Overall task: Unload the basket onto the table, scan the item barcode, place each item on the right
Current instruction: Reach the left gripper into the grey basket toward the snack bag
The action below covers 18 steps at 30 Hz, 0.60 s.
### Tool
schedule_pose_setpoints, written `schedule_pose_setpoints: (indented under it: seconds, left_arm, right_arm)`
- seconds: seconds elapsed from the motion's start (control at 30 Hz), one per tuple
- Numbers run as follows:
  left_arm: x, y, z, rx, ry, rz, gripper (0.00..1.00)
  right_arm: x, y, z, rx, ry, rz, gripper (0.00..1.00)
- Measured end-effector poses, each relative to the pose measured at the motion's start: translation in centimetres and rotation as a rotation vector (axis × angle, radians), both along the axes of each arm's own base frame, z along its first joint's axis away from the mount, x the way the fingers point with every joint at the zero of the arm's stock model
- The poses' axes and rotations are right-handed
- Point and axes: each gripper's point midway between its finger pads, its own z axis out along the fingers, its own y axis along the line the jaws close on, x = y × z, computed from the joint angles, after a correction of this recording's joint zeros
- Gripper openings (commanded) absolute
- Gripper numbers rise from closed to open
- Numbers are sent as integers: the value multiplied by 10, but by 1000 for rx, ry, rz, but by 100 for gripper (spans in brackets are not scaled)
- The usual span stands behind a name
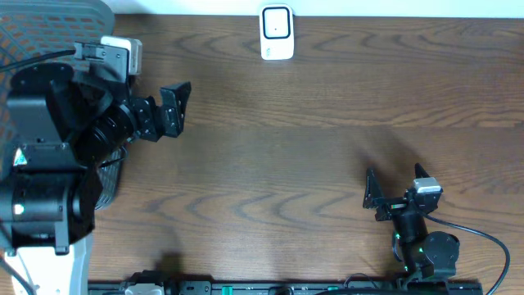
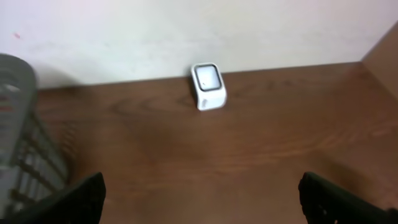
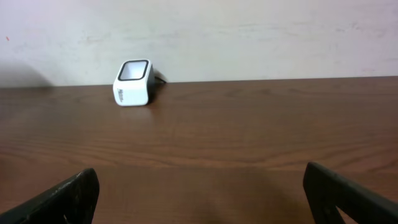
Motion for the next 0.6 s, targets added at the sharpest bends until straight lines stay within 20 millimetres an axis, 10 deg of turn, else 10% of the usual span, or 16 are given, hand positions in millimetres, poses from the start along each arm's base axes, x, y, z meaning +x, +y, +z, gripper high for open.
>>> schedule_pose_setpoints:
  seconds: [0.6]
  left_arm:
    - [14, 128, 52, 171, -55, 540, 98]
  right_arm:
    - [0, 0, 0, 0, 0, 0, 99]
